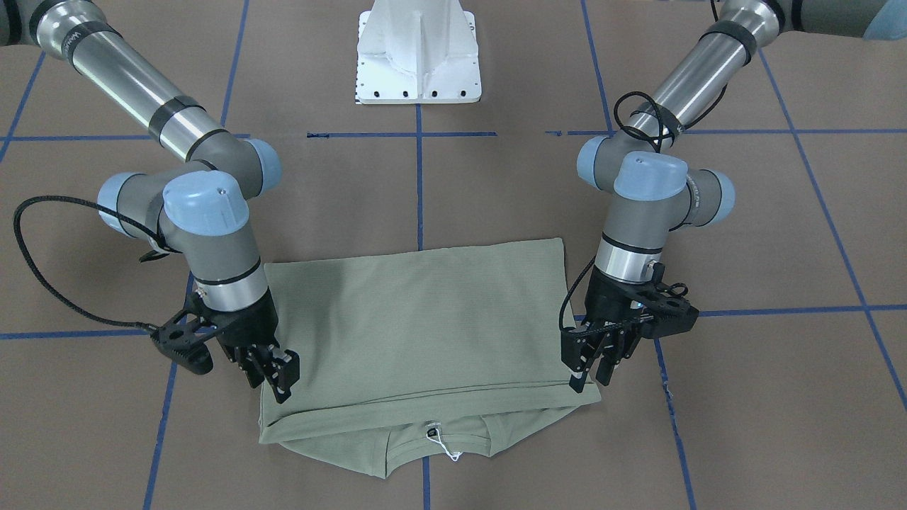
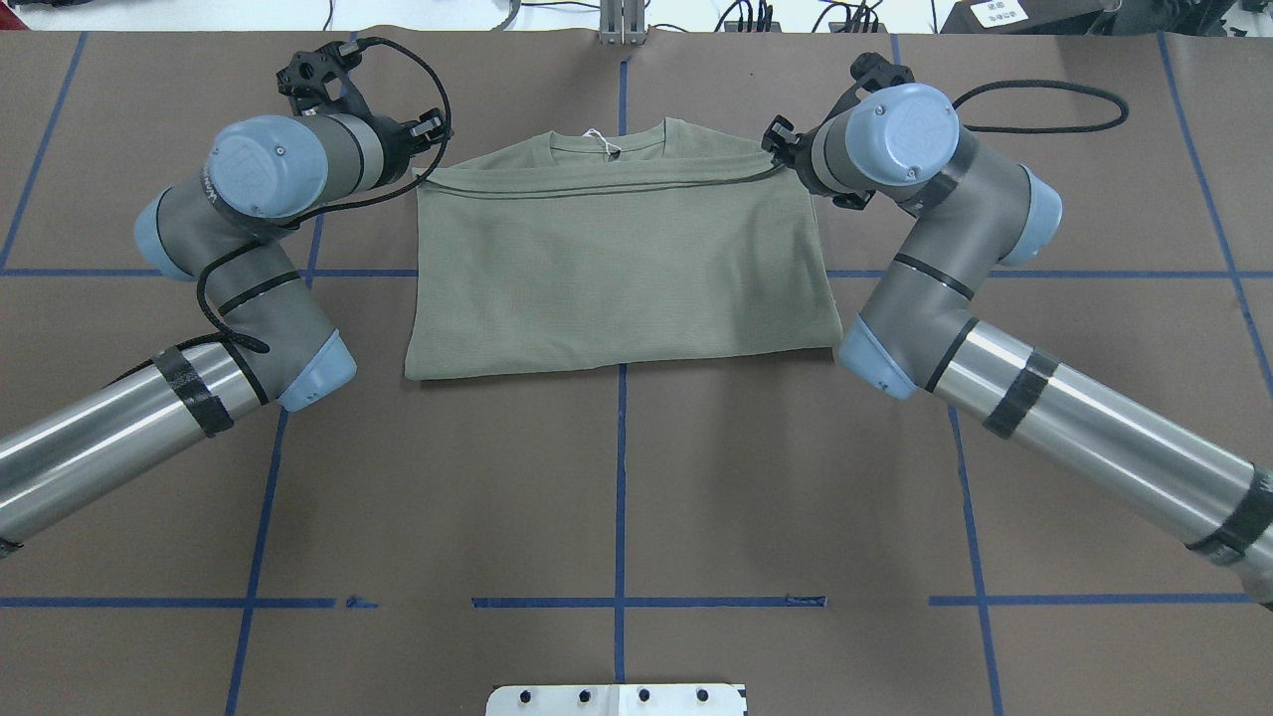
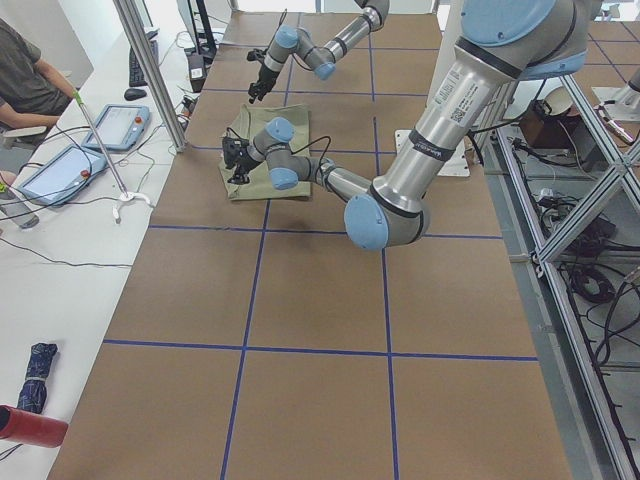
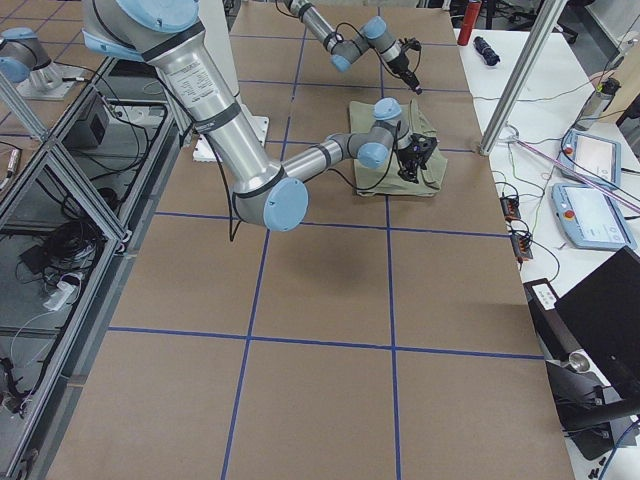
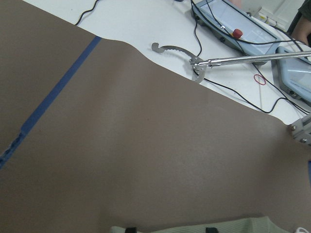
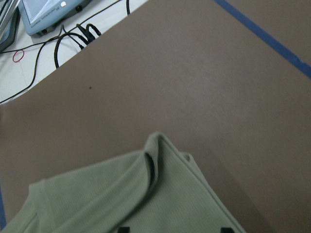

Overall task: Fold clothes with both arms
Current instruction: 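Move the right gripper to the folded shirt's side edge and grasp it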

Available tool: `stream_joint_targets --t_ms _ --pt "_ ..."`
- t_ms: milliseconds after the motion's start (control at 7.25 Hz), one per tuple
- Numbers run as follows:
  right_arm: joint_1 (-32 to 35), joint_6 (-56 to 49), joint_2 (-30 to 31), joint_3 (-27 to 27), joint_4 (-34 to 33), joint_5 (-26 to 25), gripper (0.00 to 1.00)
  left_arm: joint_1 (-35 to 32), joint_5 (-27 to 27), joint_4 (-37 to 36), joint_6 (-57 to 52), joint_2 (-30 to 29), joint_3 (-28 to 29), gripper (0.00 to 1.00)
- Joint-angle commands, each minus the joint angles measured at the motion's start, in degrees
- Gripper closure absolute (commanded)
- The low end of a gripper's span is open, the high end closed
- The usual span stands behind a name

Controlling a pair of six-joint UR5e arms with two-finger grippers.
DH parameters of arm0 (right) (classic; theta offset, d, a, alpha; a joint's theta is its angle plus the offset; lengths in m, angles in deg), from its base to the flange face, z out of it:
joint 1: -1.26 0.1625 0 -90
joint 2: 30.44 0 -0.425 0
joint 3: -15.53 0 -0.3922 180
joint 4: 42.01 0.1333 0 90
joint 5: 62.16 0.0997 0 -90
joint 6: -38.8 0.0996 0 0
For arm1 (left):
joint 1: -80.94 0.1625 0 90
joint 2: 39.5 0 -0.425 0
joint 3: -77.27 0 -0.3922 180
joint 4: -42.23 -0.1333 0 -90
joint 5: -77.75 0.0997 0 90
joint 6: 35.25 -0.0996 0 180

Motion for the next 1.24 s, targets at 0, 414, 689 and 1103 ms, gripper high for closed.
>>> stream_joint_targets --t_ms 0,414,689,1103 --pt "-5.91 8.15 11.38 -15.11 -0.33 0.18 0.25 -0.02 -0.04 0.14 0.06 0.16 -0.47 0.43" --pt "-8.31 8.08 16.01 -17.56 -0.33 -1.32 0.21 -0.02 -0.04 0.23 -0.03 0.52 -0.47 0.43" --pt "-8.48 7.82 15.39 -16.24 -0.51 -2.28 0.28 0.06 -0.04 0.23 0.06 0.52 -0.47 0.43" --pt "-8.75 7.73 15.74 -15.09 -0.51 -2.46 0.41 0.06 -0.04 0.23 0.06 0.52 -0.47 0.43"
